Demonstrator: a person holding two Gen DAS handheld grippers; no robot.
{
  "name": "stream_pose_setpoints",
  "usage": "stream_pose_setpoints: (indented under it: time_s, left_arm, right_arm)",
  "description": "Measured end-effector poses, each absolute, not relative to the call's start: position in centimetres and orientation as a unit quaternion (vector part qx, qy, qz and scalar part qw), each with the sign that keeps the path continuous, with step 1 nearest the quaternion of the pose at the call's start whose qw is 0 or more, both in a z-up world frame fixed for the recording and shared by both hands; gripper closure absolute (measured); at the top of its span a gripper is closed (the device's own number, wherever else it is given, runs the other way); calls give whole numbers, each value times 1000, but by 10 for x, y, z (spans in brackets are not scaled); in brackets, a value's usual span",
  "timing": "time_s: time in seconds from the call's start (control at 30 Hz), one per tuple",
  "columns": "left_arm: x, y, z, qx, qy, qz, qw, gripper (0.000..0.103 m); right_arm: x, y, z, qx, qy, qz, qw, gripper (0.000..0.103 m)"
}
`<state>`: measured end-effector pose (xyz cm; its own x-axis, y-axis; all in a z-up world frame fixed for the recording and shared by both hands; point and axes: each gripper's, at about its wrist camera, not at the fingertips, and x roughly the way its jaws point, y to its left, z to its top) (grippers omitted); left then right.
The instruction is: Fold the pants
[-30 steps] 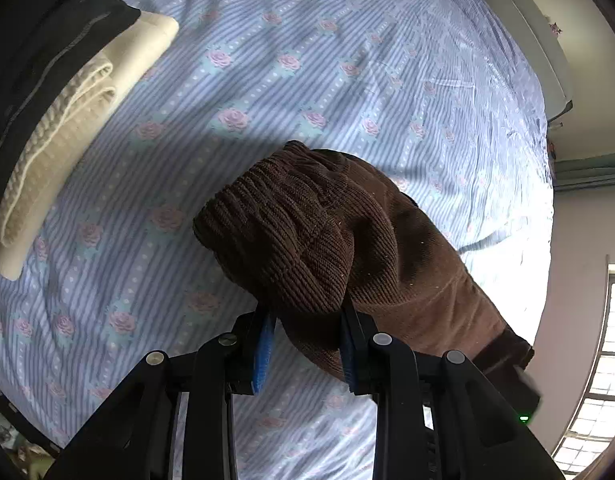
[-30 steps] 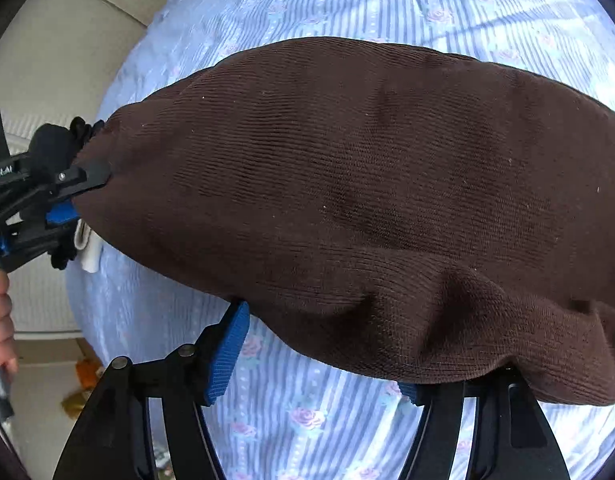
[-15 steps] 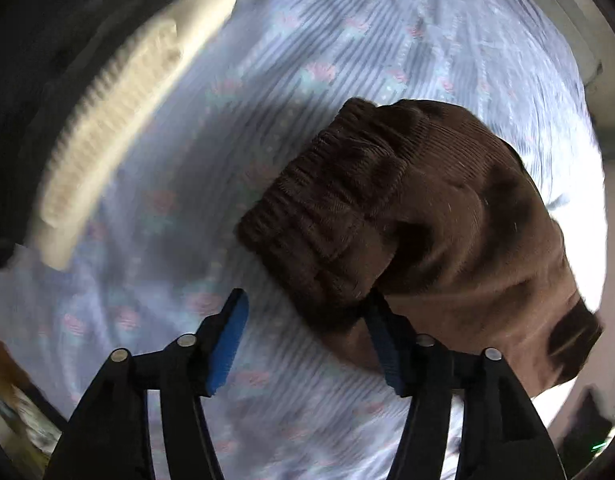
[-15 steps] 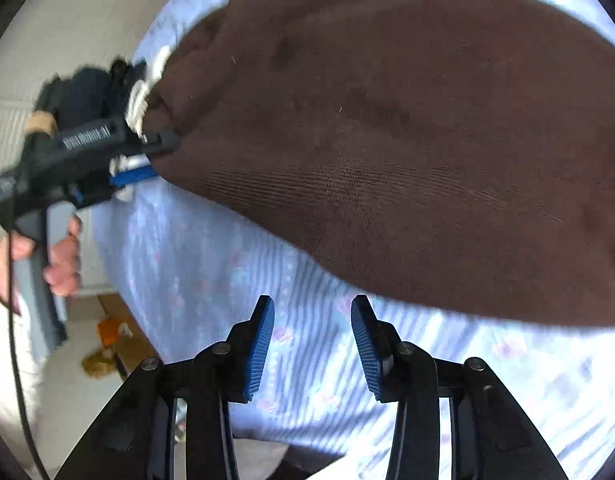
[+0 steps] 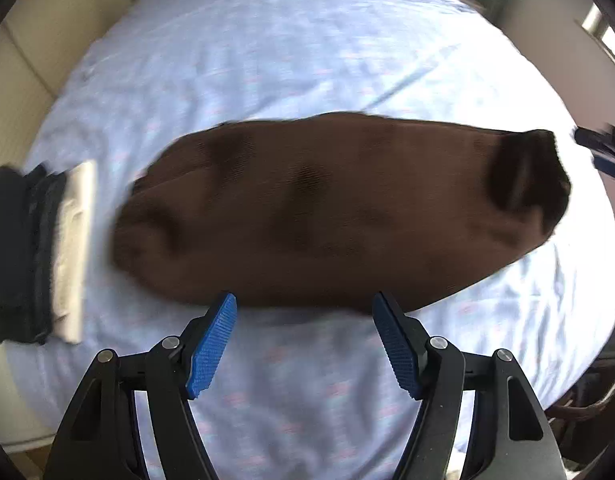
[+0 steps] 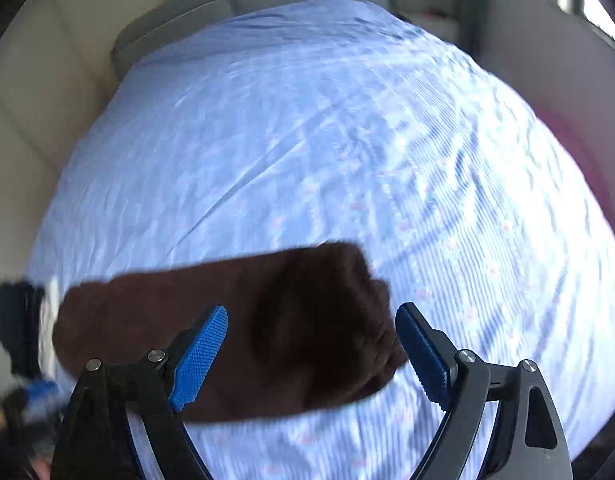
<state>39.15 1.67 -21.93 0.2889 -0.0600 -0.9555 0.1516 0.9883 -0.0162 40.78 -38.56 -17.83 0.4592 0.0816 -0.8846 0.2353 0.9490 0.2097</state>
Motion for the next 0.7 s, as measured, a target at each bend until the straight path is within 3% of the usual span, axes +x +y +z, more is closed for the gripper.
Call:
stream_pose_setpoints:
  time_s: [0.23,0.6,0.7]
  left_arm:
    - [413,-30,-211,49,583,-75,808,33]
    - [423,-61,-226,77,604,-70,790,33]
    - [428,-63,-232,70,614,-63,784,33]
  right_arm:
    - [434,-416,-255,276,551,-67,785,21]
    - [385,-449,-332,389,589,-75,705,28]
    - [393,-451,-344,422,581,-70,692,35]
